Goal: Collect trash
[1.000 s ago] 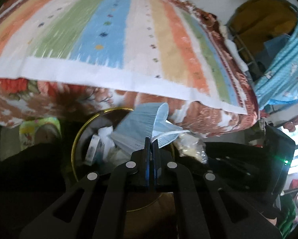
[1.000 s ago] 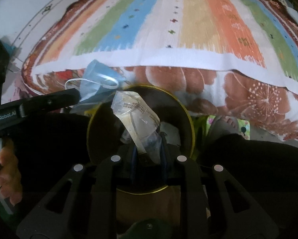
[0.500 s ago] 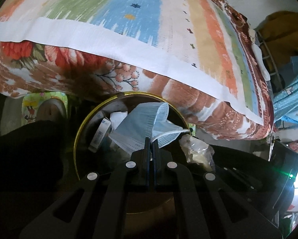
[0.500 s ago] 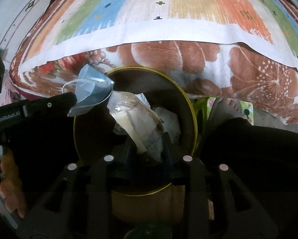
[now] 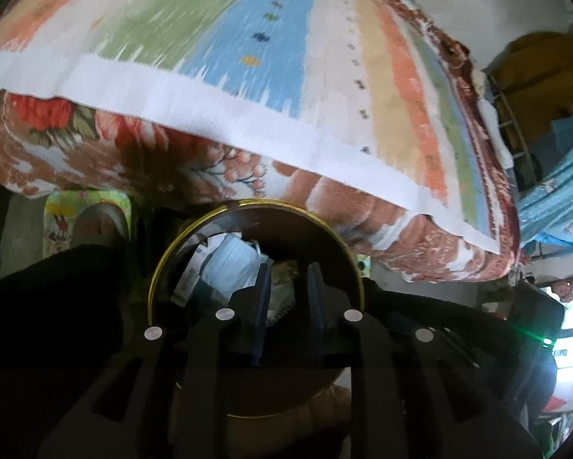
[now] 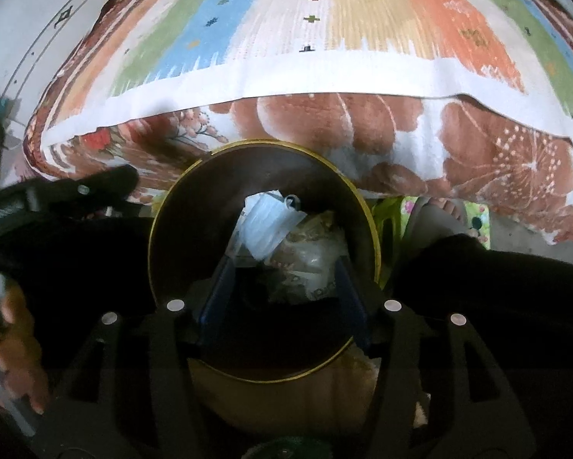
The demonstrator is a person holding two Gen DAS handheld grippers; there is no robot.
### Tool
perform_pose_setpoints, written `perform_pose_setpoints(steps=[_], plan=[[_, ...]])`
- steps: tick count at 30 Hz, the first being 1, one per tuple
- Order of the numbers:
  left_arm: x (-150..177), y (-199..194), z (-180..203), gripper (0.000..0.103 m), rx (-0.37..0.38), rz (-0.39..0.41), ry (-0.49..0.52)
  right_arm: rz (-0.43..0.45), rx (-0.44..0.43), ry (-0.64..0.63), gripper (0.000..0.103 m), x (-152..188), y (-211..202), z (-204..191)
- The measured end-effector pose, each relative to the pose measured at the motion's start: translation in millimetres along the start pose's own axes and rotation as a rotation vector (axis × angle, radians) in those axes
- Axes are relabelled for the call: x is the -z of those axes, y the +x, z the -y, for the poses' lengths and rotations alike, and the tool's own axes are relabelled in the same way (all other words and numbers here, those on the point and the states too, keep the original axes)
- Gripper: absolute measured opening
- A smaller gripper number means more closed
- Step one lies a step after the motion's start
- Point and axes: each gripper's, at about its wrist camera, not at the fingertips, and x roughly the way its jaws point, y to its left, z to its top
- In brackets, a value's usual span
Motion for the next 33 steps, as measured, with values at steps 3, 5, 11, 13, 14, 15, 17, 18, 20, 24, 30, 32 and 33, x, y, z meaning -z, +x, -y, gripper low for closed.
perform_pose_setpoints(steps=[3,5,11,13,14,15,17,18,20,24,30,32,33], plan=[[3.7,-7.1,8.8,0.043,0.011,0.007,0.049,0.036,-0.003,-0.040,0.056,3.4,-12.6,-5.6],[6.4,-7.8,10.8,0.044,0.039,-0.009,0.061,0.073,0.007,-0.070,0.059,6.7,-23.5,-9.9],[18.0,-33.7,13.9,0.051,0.017,0.052,0.147,0.147,-0.028,-0.076,0.062,18.5,-55.3,-6.2],[22.9,-43.6,13.5,0.051,-0.012,0.079,0.181,0.169,-0.037,-0.078,0.066,22.6,-64.7,-5.8],[24.7,-46.1,13.8,0.052,-0.022,0.086,0.190,0.180,-0.041,-0.082,0.068,25.0,-69.0,-6.2],[28.2,-49.9,14.6,0.052,-0.035,0.094,0.206,0.194,-0.044,-0.089,0.069,28.0,-73.9,-7.2],[36.0,-57.1,18.8,0.063,-0.054,0.114,0.244,0.217,-0.048,-0.108,0.072,34.0,-82.7,-9.3],[40.1,-60.9,21.9,0.066,-0.064,0.129,0.264,0.225,-0.049,-0.116,0.073,36.8,-85.4,-9.6],[51.6,-71.4,28.6,0.074,-0.092,0.172,0.327,0.246,-0.051,-0.131,0.075,44.1,-92.4,-10.0],[70.0,-85.6,34.3,0.079,-0.077,0.201,0.365,0.302,-0.057,-0.136,0.084,61.4,-106.9,-9.7],[85.1,-88.2,31.1,0.097,-0.131,0.242,0.407,0.368,-0.039,-0.139,0.094,76.0,-118.0,-11.9],[87.7,-84.5,25.9,0.097,-0.137,0.242,0.400,0.387,-0.046,-0.131,0.094,78.0,-119.5,-10.6],[91.1,-82.8,25.8,0.097,-0.134,0.261,0.432,0.394,-0.054,-0.132,0.094,78.2,-120.1,-10.5]])
